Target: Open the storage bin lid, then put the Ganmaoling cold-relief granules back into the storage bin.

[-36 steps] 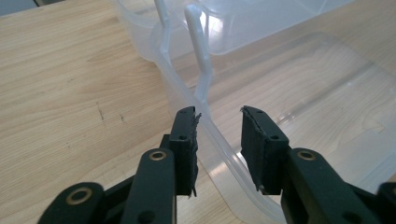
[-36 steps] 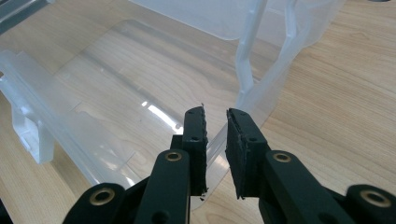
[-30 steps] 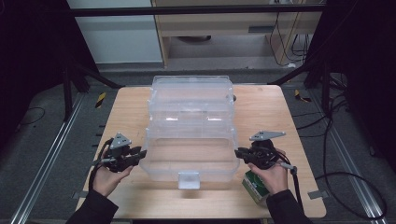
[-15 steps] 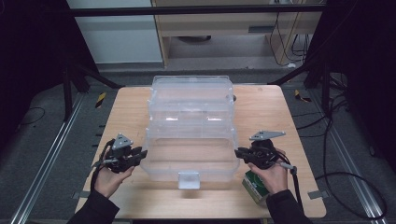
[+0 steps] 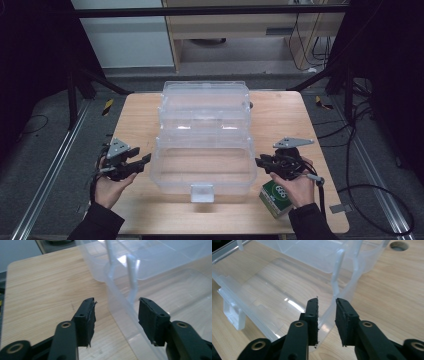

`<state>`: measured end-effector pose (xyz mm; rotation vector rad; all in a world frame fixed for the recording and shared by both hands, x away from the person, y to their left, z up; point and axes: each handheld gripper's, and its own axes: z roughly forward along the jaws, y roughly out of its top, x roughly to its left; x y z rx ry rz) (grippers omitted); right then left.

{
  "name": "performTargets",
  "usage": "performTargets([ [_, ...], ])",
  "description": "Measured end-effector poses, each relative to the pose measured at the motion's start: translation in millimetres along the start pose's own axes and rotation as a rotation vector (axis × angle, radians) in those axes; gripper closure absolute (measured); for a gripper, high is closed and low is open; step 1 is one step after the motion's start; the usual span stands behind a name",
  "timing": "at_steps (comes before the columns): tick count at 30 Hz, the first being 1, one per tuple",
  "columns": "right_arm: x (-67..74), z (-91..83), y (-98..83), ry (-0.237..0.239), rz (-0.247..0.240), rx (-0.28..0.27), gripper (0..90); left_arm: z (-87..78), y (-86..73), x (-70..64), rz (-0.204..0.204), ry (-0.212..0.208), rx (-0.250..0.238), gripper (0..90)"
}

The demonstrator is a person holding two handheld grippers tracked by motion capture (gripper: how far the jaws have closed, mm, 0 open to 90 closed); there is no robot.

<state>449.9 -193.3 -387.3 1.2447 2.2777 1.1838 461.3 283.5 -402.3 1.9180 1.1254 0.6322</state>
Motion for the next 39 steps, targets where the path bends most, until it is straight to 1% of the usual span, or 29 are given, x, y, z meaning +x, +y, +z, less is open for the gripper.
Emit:
performTargets([
  [2, -1.3, -7.7, 2.7, 0.000, -0.004, 0.001, 68.9, -0.3, -1.1, 5.7, -0.010, 0.011, -0.005, 43.0],
  [4, -3.4, -14.7, 3.7, -0.006, 0.005, -0.001, 67.1, 0.2, -2.6, 11.1, -0.017, 0.027, -0.011, 41.6],
  [5, -4.9, -18.1, 3.8, -0.005, 0.009, -0.001, 65.9, 1.2, -3.6, 13.7, -0.025, 0.035, -0.009, 40.9],
  [7, -7.5, -24.3, 3.8, -0.018, 0.024, 0.014, 62.9, 3.7, -6.1, 18.6, -0.033, 0.045, -0.001, 40.2],
  [8, -8.7, -27.3, 4.1, -0.026, 0.022, 0.021, 59.6, 4.8, -7.6, 20.9, -0.043, 0.048, 0.004, 40.0],
  [9, -8.8, -30.5, 4.5, -0.040, 0.028, 0.034, 56.5, 5.7, -8.9, 23.0, -0.046, 0.052, 0.013, 39.7],
  [10, -9.0, -33.6, 5.3, -0.054, 0.021, 0.055, 55.3, 6.2, -10.1, 24.9, -0.052, 0.058, 0.016, 39.6],
  [11, -8.5, -36.4, 6.1, -0.066, 0.023, 0.089, 52.5, 6.4, -11.0, 27.1, -0.060, 0.062, 0.017, 39.4],
  [12, -7.8, -39.0, 6.5, -0.079, 0.020, 0.108, 49.5, 6.3, -11.6, 29.1, -0.067, 0.066, 0.017, 39.3],
  [16, -5.9, -47.5, 6.2, -0.103, 0.024, 0.145, 40.8, 7.5, -14.2, 35.0, -0.079, 0.084, 0.019, 38.1],
  [17, -5.2, -49.0, 5.6, -0.105, 0.031, 0.162, 39.8, 7.9, -14.7, 36.3, -0.080, 0.087, 0.025, 37.8],
  [21, -4.4, -51.5, 1.5, -0.120, 0.035, 0.218, 35.5, 11.0, -15.6, 39.8, -0.092, 0.097, 0.031, 37.2],
  [27, -4.7, -53.4, -4.4, -0.128, 0.046, 0.265, 32.8, 14.6, -19.2, 42.1, -0.095, 0.107, 0.051, 36.6],
  [31, -2.6, -53.4, -9.1, -0.129, 0.040, 0.296, 31.4, 16.4, -20.8, 43.3, -0.087, 0.112, 0.064, 36.3],
  [34, 0.5, -51.9, -12.6, -0.126, 0.043, 0.314, 30.9, 17.3, -21.5, 43.1, -0.086, 0.111, 0.060, 35.8],
  [36, 2.6, -49.9, -14.9, -0.117, 0.041, 0.336, 30.2, 17.5, -22.2, 43.2, -0.077, 0.113, 0.069, 35.2],
  [37, 3.7, -48.7, -15.8, -0.117, 0.044, 0.349, 29.2, 17.8, -22.5, 43.2, -0.070, 0.117, 0.073, 34.7],
  [39, 6.1, -46.9, -16.3, -0.116, 0.039, 0.370, 27.5, 18.3, -22.6, 43.6, -0.069, 0.130, 0.076, 33.3],
])
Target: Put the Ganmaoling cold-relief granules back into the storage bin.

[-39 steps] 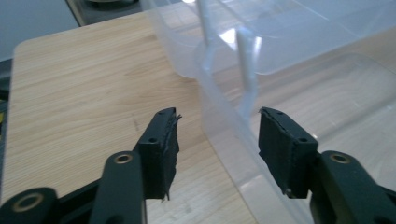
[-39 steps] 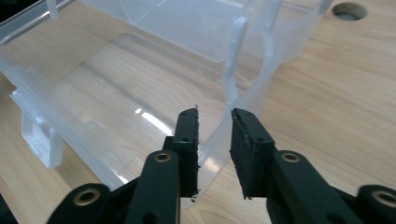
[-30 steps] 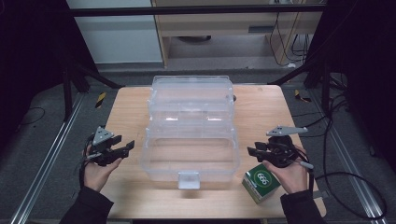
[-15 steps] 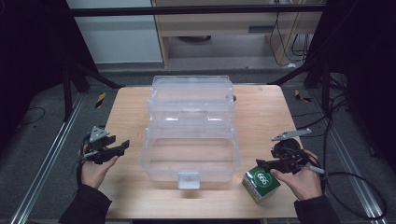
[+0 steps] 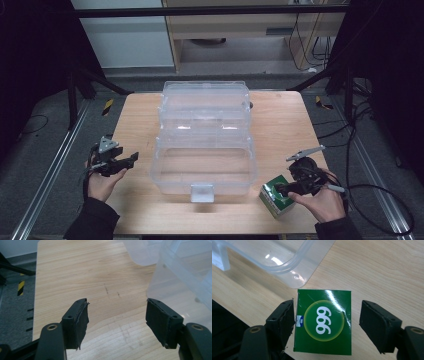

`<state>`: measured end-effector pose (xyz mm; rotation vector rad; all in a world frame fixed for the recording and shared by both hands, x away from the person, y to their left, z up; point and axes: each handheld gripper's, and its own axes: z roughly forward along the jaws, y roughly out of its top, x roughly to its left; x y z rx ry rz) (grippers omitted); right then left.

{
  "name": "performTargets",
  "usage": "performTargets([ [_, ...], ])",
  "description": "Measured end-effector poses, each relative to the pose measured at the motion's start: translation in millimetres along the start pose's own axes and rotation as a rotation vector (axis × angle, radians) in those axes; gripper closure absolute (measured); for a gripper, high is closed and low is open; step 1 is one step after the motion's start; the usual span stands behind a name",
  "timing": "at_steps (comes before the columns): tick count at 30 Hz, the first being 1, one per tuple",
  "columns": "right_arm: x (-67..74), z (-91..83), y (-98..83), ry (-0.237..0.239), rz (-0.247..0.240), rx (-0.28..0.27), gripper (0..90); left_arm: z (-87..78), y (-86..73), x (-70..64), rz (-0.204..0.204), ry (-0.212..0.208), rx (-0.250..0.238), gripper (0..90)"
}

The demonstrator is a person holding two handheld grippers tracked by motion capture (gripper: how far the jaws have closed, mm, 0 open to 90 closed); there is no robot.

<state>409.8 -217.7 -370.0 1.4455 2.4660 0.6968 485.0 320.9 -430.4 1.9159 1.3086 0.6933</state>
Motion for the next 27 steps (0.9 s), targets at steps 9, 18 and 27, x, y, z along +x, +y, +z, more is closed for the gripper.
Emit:
performTargets([
  [9, 12.1, 11.0, 1.4, 0.007, -0.043, 0.068, 21.0, 0.7, -0.7, 1.4, 0.005, 0.010, 0.019, 31.6],
  [18, 8.6, 26.9, 2.2, -0.004, -0.053, 0.151, 13.4, 1.2, -1.7, 2.9, 0.010, 0.015, 0.027, 31.5],
  [27, 5.3, 39.1, 3.8, 0.001, -0.058, 0.209, 9.5, 2.9, -1.8, 1.7, 0.016, 0.009, 0.040, 31.5],
])
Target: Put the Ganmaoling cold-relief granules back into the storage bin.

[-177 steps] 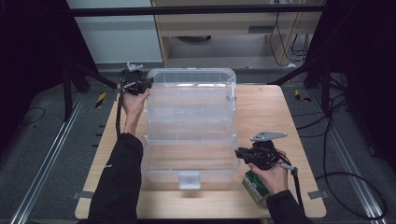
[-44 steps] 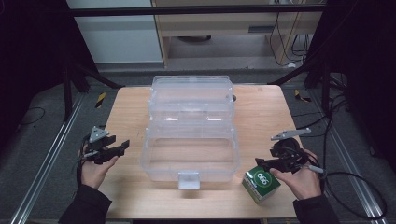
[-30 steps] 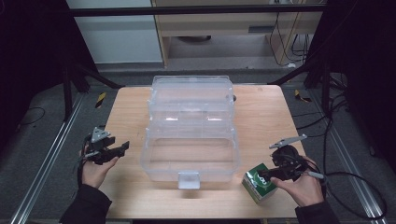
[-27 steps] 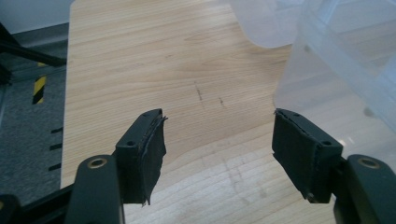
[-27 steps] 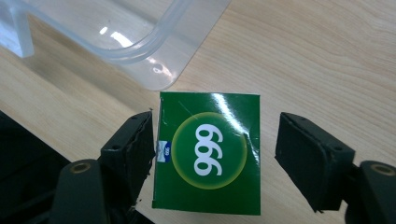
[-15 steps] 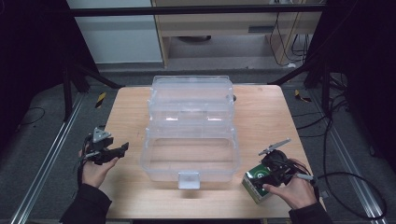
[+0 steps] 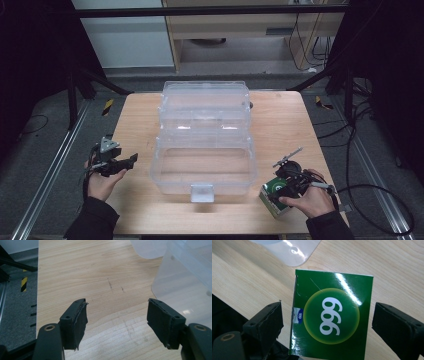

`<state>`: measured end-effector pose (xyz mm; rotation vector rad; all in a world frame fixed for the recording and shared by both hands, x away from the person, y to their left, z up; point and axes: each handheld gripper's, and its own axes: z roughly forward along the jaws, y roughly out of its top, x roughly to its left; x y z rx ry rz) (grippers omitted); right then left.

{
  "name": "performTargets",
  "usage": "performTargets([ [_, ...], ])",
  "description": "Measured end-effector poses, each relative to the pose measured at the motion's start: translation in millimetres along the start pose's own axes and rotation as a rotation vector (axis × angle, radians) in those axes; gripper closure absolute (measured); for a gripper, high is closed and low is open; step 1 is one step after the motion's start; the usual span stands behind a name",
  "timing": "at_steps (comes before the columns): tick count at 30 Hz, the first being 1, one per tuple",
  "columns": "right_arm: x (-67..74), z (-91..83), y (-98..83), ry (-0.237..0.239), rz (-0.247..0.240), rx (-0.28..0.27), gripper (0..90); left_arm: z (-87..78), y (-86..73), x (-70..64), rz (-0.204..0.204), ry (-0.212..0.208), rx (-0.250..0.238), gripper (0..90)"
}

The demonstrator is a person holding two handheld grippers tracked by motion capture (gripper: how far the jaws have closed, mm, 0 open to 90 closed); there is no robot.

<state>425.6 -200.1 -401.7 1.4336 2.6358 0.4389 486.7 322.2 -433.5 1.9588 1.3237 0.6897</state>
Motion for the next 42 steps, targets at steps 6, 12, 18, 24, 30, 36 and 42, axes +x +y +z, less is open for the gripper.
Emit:
performTargets([
  [6, -2.1, 10.0, 1.2, 0.004, -0.007, 0.039, 8.5, 0.9, -0.4, -1.5, 0.010, 0.000, 0.009, 31.5],
  [12, -2.8, 15.4, 2.8, 0.001, -0.013, 0.062, 11.6, 2.3, -0.7, -1.6, 0.017, -0.001, 0.018, 31.5],
  [18, -4.7, 18.3, 3.7, 0.008, -0.009, 0.087, 12.1, 3.5, -0.6, -3.0, 0.022, -0.007, 0.023, 31.6],
  [24, -7.2, 20.6, 6.0, 0.021, 0.003, 0.110, 13.5, 4.6, -0.9, -3.3, 0.024, -0.010, 0.030, 31.5],
  [30, -7.3, 21.9, 8.7, 0.021, 0.016, 0.131, 15.3, 6.1, -1.3, -4.5, 0.031, -0.010, 0.041, 31.5],
  [36, -8.0, 21.0, 10.4, 0.021, 0.015, 0.144, 16.3, 5.8, -2.0, -5.2, 0.034, -0.007, 0.040, 31.5],
  [42, -9.0, 17.9, 9.6, 0.021, -0.011, 0.138, 17.0, 7.4, -2.6, -5.3, 0.038, -0.008, 0.049, 31.5],
])
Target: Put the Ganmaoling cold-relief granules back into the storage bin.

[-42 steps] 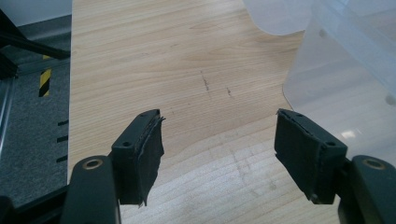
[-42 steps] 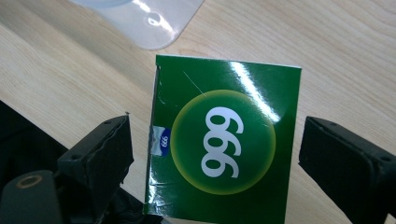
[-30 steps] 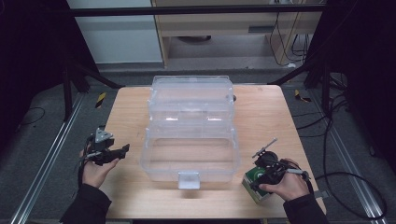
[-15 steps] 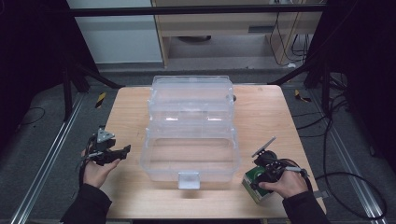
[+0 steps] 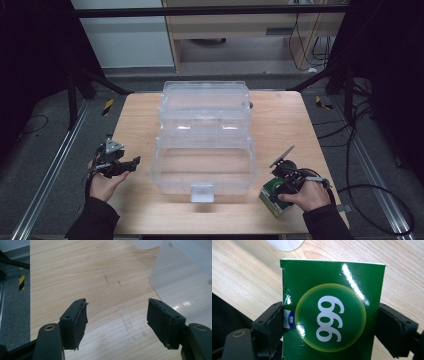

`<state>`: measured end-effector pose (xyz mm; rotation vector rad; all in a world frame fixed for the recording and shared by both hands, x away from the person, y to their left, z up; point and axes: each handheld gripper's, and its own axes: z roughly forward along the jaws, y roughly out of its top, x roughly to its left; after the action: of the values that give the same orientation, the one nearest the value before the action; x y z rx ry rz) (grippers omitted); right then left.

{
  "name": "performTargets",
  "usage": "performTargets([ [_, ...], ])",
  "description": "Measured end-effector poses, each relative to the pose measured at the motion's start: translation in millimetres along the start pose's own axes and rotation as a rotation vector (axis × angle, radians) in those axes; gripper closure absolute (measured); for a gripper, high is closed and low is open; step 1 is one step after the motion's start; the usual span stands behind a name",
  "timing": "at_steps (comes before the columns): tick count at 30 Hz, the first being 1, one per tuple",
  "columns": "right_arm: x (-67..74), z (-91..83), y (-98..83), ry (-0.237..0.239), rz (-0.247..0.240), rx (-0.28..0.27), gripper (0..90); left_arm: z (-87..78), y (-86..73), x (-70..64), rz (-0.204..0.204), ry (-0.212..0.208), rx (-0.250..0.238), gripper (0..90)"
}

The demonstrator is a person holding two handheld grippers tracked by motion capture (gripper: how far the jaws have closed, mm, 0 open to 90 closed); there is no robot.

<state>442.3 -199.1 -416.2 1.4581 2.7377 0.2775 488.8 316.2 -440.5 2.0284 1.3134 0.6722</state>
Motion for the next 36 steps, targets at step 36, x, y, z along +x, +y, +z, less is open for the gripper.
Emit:
performTargets([
  [36, -13.0, -90.2, 24.8, -0.080, -0.174, -0.100, 17.2, -0.1, -0.4, -0.9, 0.007, 0.002, 0.006, 31.4],
])
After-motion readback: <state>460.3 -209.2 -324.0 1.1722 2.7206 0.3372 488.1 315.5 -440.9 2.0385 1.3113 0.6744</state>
